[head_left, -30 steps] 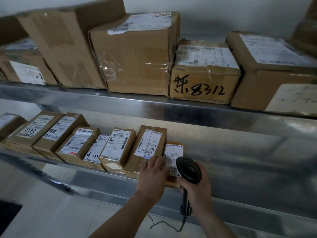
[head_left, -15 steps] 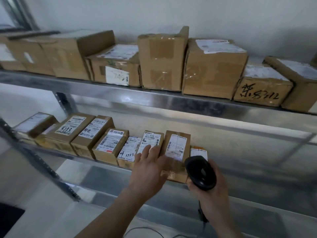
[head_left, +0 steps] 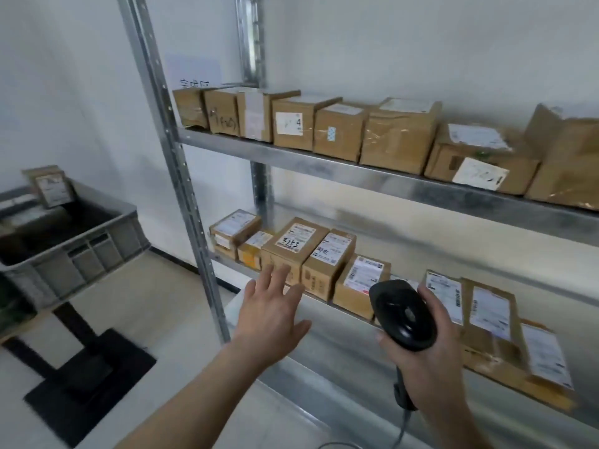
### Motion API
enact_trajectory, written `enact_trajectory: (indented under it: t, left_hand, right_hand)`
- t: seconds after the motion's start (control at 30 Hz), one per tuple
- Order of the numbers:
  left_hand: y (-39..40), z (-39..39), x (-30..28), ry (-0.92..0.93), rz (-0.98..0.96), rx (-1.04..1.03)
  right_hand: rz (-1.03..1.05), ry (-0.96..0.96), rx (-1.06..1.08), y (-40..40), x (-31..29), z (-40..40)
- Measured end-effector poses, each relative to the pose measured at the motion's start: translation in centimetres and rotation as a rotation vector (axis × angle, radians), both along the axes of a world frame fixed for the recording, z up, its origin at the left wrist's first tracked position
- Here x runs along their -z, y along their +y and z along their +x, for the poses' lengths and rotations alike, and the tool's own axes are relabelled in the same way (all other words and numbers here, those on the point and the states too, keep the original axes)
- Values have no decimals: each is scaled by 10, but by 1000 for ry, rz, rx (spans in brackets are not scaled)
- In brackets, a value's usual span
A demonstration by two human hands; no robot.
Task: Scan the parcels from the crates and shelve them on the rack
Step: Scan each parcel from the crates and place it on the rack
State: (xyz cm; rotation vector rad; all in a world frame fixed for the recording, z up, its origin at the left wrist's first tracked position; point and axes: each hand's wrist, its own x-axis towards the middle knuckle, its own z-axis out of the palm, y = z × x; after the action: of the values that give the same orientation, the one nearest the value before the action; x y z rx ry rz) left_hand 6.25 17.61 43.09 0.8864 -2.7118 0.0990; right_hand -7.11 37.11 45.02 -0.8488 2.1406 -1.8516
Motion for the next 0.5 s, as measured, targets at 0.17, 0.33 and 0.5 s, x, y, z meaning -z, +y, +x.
enact_trajectory:
  t: [0.17, 0.33, 0.5]
  left_hand:
    - [-47, 73, -9, 5, 14, -126]
    - [-91, 129, -10, 4, 54, -273]
    - [-149, 175, -3, 7, 91, -387]
  right_hand:
    - [-7, -42, -145, -64, -6, 50]
    - [2, -75, -259, -132, -8, 84]
    - [13, -61, -370, -215, 2, 112]
